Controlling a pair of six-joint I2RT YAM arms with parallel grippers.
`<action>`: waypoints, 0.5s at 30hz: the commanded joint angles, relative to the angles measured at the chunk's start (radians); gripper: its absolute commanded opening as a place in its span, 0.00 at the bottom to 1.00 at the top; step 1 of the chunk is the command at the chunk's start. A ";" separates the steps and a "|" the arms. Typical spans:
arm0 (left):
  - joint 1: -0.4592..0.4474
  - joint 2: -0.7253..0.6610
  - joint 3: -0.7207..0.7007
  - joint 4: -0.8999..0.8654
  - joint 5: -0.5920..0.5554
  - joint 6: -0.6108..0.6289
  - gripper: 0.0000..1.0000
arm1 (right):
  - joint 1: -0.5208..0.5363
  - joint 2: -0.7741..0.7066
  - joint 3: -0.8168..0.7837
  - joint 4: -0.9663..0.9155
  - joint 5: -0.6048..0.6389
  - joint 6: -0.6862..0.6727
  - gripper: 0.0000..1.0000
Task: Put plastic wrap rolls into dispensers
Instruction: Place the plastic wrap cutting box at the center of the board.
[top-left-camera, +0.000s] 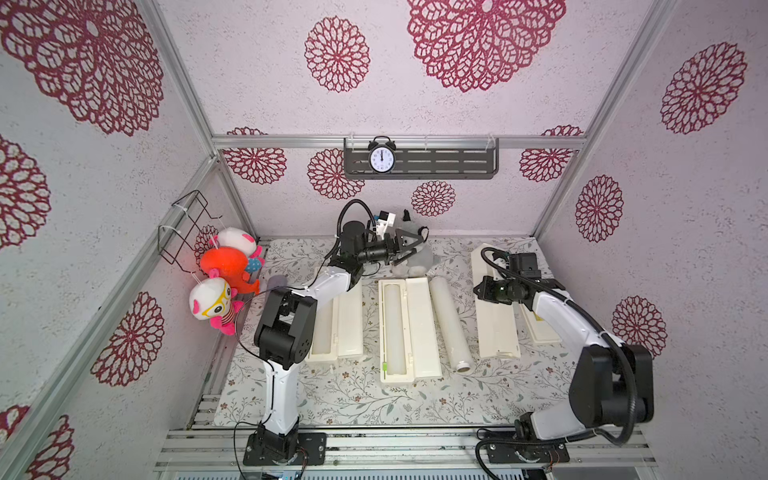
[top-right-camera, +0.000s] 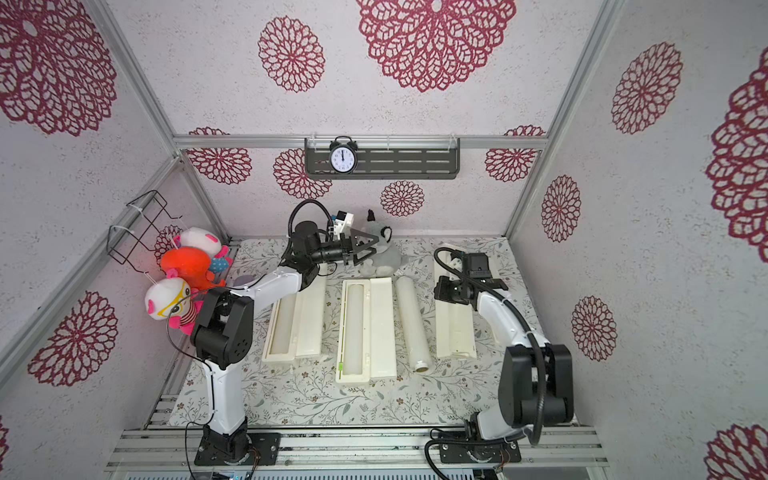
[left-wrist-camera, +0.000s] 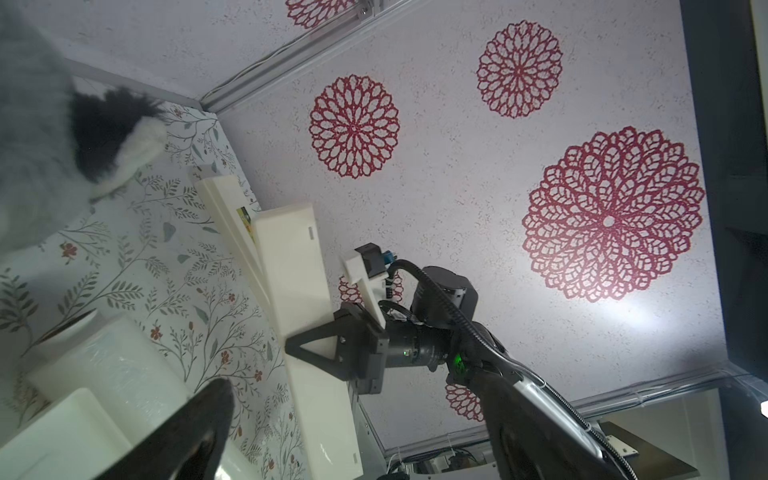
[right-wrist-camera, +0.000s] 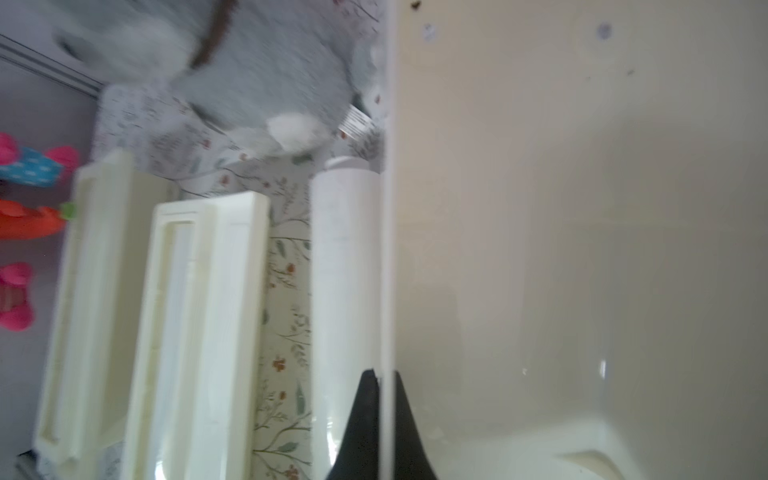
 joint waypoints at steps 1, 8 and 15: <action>0.014 -0.063 -0.040 -0.138 -0.072 0.128 0.98 | 0.032 0.064 0.055 -0.054 0.201 -0.056 0.00; 0.037 -0.162 -0.127 -0.232 -0.143 0.225 0.98 | 0.093 0.225 0.118 -0.062 0.348 -0.029 0.00; 0.059 -0.166 -0.158 -0.215 -0.125 0.225 0.98 | 0.101 0.290 0.150 -0.070 0.389 -0.007 0.38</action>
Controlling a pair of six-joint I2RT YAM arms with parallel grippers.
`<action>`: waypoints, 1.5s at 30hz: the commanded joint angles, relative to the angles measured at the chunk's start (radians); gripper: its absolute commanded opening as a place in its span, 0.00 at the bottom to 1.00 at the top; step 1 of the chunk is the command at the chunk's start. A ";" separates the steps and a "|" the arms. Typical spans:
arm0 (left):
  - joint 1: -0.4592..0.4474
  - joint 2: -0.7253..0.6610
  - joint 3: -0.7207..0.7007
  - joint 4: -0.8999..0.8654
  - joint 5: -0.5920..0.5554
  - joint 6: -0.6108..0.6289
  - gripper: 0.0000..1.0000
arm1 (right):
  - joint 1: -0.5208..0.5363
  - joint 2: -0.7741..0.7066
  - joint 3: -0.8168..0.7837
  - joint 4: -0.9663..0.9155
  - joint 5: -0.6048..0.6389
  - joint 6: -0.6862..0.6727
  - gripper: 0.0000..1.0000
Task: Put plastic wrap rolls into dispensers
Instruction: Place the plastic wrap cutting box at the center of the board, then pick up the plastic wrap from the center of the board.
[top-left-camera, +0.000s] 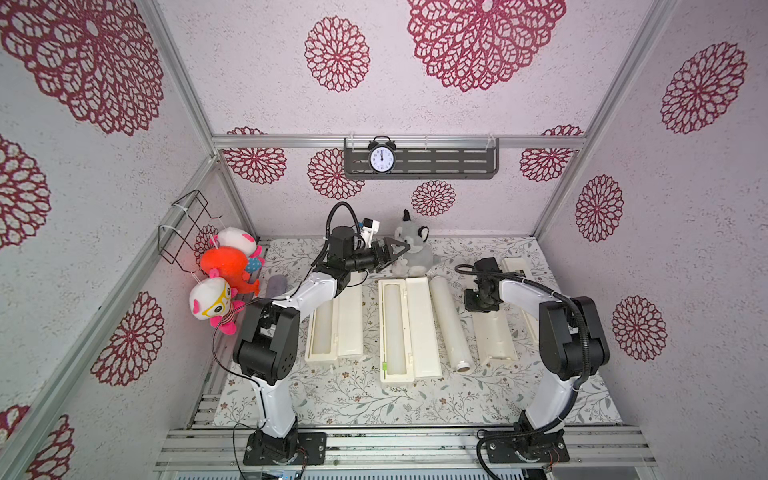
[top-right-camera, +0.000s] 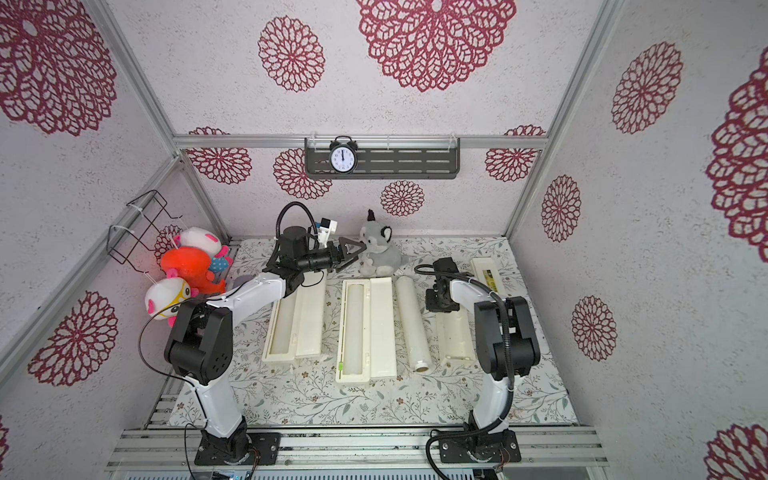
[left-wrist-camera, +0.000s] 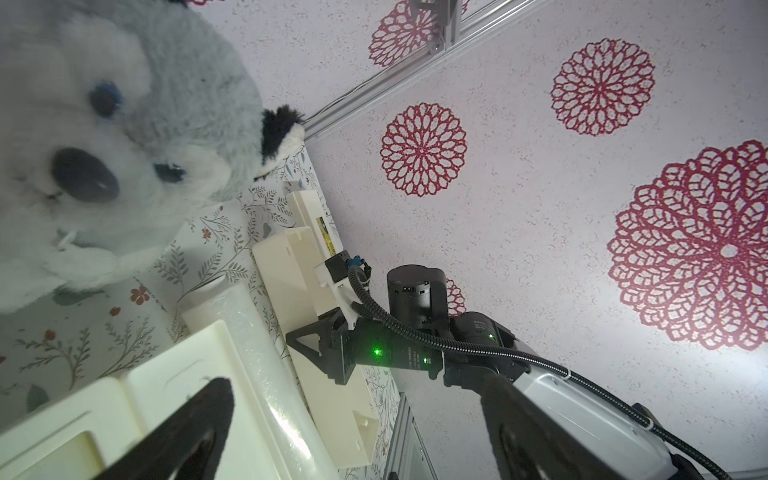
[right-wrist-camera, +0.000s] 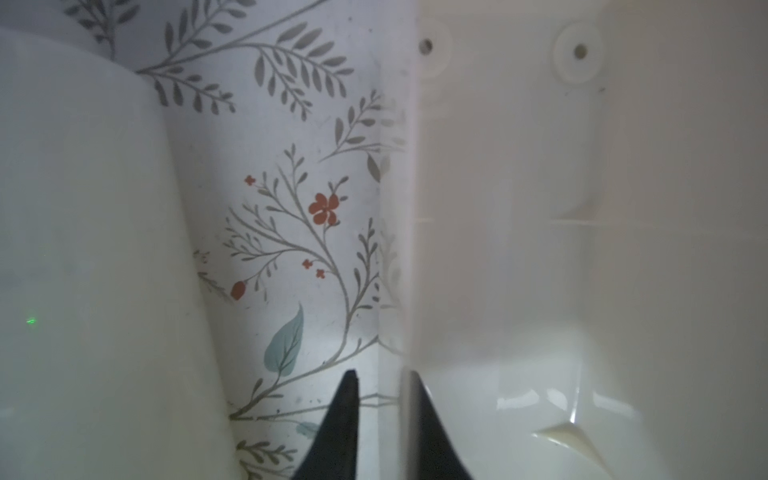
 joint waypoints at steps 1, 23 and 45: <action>0.014 -0.022 -0.011 -0.003 0.003 0.028 0.98 | 0.006 -0.005 0.045 -0.025 0.066 0.001 0.45; 0.048 -0.151 -0.155 -0.210 -0.170 0.186 0.98 | 0.203 -0.199 0.046 -0.131 -0.015 0.022 0.81; 0.069 -0.186 -0.214 -0.201 -0.200 0.185 0.98 | 0.287 -0.070 -0.066 -0.081 0.071 0.140 0.81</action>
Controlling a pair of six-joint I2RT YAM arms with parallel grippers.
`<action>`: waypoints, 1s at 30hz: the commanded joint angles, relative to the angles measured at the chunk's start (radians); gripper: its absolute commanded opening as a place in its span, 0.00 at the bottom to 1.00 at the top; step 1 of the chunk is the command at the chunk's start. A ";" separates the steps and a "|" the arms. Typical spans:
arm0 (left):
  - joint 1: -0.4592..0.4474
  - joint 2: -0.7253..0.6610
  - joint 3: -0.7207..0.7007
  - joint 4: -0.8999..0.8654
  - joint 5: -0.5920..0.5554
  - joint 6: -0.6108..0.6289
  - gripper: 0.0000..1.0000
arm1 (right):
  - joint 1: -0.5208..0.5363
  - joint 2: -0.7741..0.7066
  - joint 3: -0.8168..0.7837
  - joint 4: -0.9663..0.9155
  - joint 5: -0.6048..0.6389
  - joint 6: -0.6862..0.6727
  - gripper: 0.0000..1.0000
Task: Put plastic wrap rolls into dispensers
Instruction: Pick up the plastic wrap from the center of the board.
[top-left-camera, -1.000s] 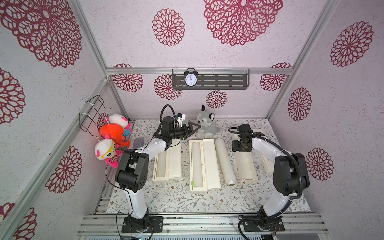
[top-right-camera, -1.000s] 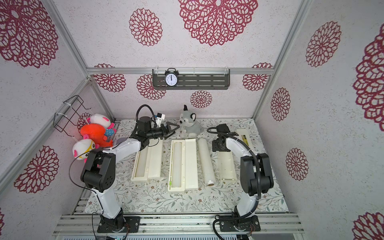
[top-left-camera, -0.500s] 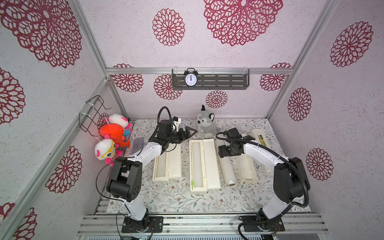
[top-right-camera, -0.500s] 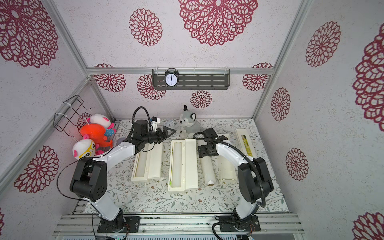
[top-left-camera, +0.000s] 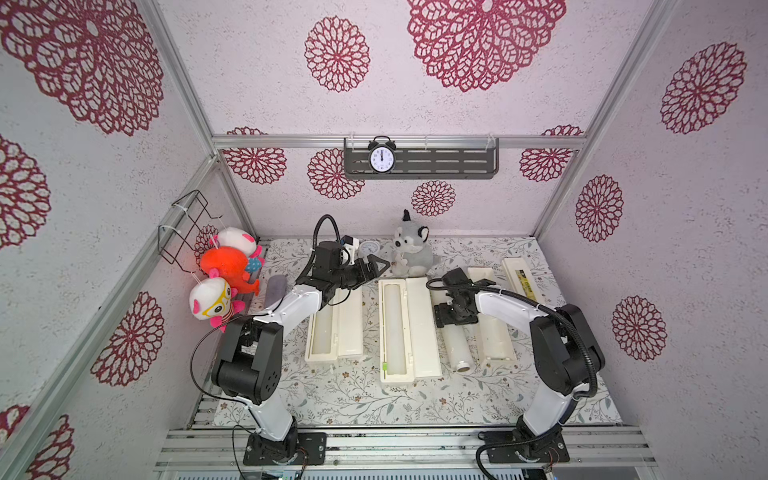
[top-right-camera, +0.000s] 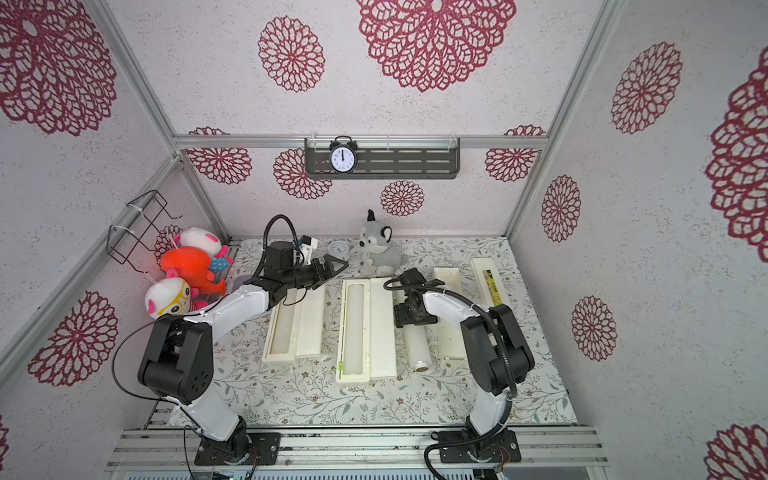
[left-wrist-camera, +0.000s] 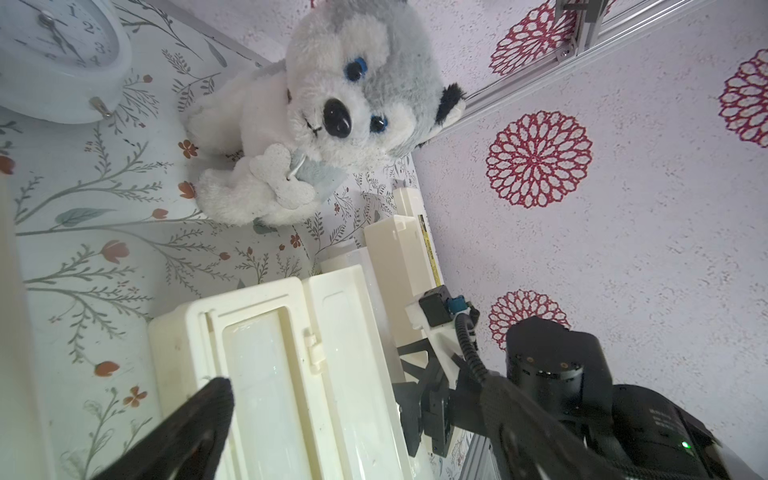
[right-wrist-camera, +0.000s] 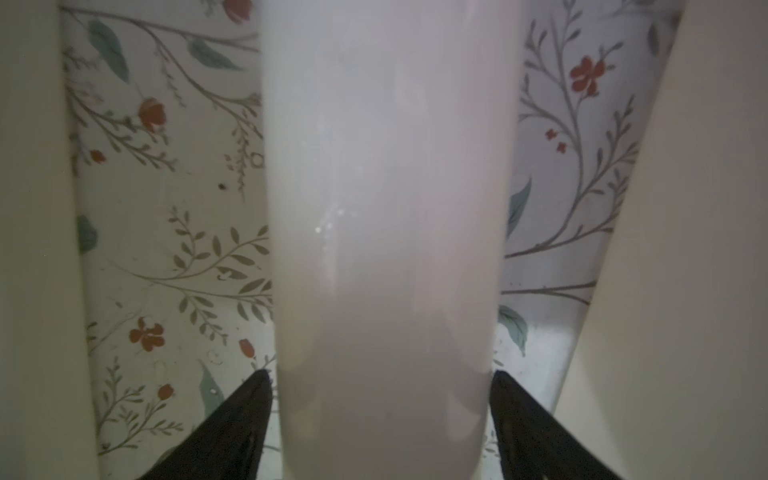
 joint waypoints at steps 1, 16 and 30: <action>0.013 -0.020 -0.012 0.025 -0.005 -0.001 0.98 | 0.009 0.002 -0.008 0.011 0.054 0.050 0.80; 0.023 -0.029 -0.029 0.030 -0.014 -0.004 0.98 | 0.015 -0.090 -0.019 0.059 0.008 0.072 0.45; 0.023 -0.009 -0.017 0.051 -0.005 -0.024 0.98 | -0.130 -0.376 0.032 0.009 -0.092 0.008 0.43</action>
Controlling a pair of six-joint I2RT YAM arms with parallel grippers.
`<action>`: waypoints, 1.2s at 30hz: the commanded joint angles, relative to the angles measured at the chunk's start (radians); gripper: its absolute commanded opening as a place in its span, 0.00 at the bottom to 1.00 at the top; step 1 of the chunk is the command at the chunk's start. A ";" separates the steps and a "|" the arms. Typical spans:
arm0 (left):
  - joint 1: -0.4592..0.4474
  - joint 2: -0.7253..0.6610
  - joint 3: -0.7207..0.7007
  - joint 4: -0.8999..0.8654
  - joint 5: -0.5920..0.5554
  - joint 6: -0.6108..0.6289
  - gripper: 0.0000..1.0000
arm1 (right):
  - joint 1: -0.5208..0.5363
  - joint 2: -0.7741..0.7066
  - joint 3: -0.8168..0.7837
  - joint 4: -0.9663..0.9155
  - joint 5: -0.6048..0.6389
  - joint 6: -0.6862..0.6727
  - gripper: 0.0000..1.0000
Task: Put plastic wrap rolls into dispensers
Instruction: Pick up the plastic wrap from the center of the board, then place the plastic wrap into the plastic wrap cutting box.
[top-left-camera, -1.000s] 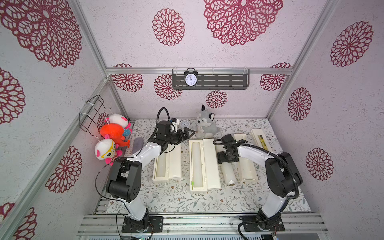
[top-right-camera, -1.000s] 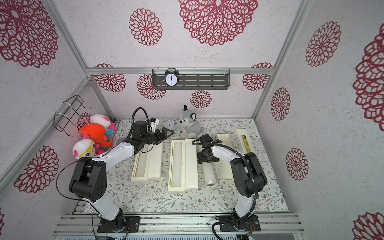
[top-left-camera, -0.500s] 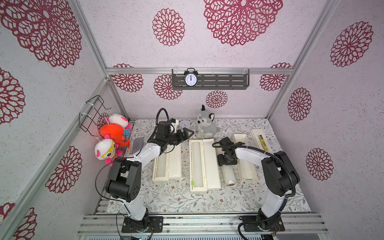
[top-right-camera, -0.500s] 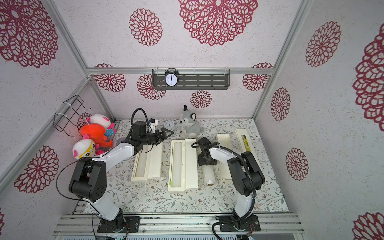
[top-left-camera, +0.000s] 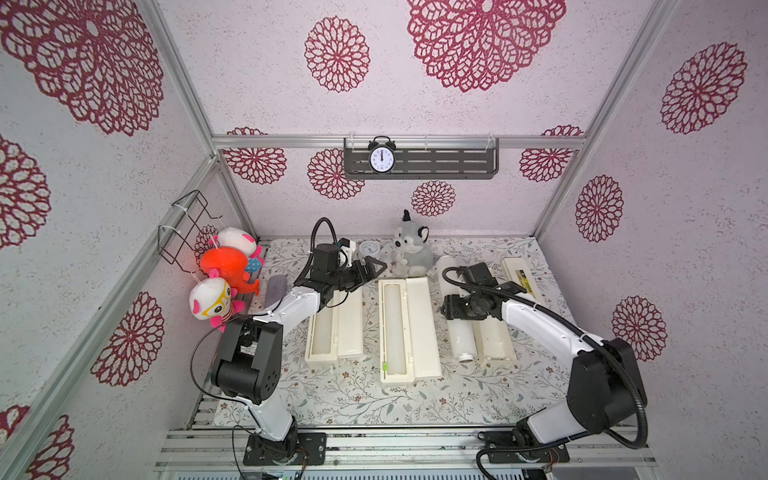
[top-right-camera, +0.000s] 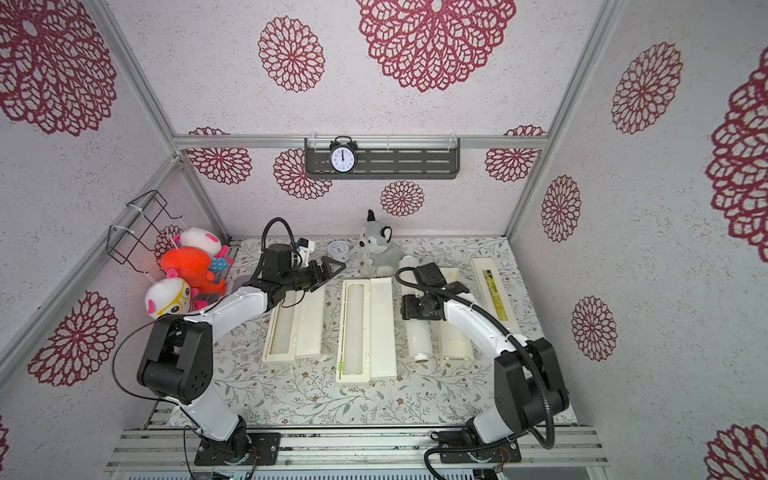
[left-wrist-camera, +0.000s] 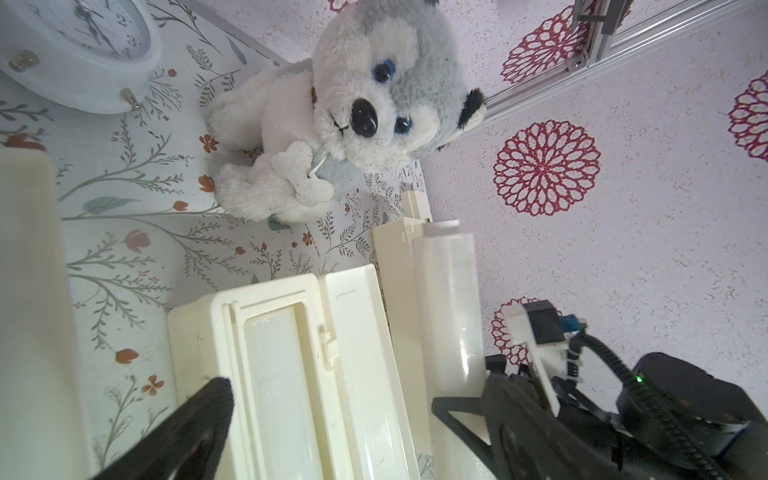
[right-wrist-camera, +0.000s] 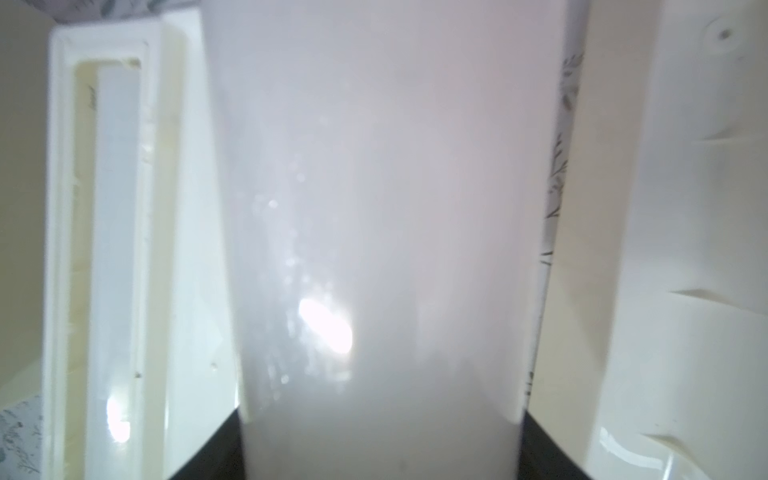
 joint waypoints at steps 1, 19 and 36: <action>0.008 -0.006 0.008 0.032 -0.003 -0.006 0.98 | -0.073 -0.070 0.071 -0.004 0.048 -0.051 0.43; 0.001 0.014 0.031 0.013 -0.026 -0.014 0.98 | -0.286 0.065 0.058 -0.029 0.080 -0.238 0.43; -0.011 0.030 0.048 0.007 -0.026 -0.020 0.98 | -0.299 0.164 0.026 0.021 0.059 -0.266 0.41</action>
